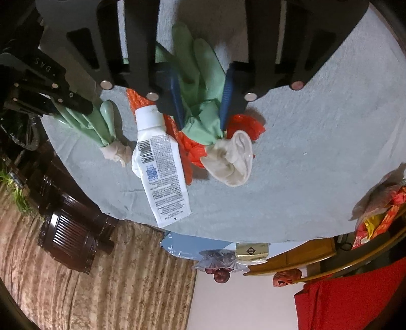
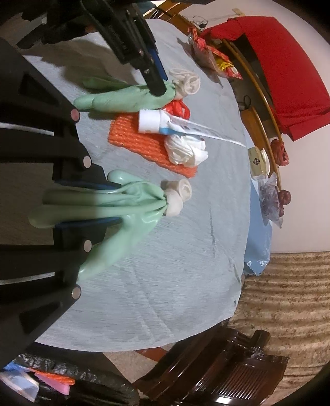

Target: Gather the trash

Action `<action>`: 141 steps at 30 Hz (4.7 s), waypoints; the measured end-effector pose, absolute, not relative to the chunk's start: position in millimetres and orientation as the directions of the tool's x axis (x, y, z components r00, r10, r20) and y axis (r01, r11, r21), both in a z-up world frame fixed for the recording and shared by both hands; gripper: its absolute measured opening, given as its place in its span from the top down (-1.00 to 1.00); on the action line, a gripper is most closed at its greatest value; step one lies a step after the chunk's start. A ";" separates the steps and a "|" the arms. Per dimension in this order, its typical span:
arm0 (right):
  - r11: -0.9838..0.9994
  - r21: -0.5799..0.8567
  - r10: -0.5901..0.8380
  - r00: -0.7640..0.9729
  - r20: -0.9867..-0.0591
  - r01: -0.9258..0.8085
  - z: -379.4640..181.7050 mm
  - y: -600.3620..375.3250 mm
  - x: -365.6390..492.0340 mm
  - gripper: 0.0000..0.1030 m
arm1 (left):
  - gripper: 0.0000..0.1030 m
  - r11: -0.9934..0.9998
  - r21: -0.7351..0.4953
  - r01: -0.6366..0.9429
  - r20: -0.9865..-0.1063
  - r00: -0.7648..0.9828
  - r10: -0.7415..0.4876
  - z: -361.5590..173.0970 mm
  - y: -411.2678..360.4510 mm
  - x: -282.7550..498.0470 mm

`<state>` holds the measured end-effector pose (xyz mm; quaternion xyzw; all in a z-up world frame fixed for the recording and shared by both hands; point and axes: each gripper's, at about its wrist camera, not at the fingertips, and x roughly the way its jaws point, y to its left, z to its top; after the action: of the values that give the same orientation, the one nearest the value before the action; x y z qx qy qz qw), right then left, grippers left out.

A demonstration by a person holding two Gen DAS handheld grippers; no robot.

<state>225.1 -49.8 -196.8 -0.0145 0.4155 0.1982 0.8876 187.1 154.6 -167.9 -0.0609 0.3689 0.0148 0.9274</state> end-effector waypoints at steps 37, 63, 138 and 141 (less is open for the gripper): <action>0.910 0.163 0.387 0.641 -0.663 -0.380 -141.8 -73.4 205.0 1.00 | 0.63 0.993 -0.097 0.065 -0.613 0.782 -0.111 -116.3 118.7 147.4; 0.890 0.185 0.390 0.485 -0.783 -0.416 -201.7 -57.2 217.9 0.55 | 0.63 0.995 -0.068 0.074 -0.685 0.722 -0.101 -156.5 124.3 156.8; 0.962 0.202 0.274 0.673 -0.687 -0.185 -156.9 -225.6 189.9 0.60 | -0.36 0.962 -0.119 0.246 -0.786 0.569 -0.242 -201.5 -41.0 221.6; 0.963 0.203 0.270 0.674 -0.688 -0.179 -156.6 -227.0 188.7 0.60 | 0.09 0.957 -0.146 0.250 -0.791 0.552 -0.264 -205.6 -42.0 223.3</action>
<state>188.7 -227.0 -156.6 0.0592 0.3847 0.1229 0.9129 223.3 -42.0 -205.6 -0.0081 0.4503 -0.1460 0.8808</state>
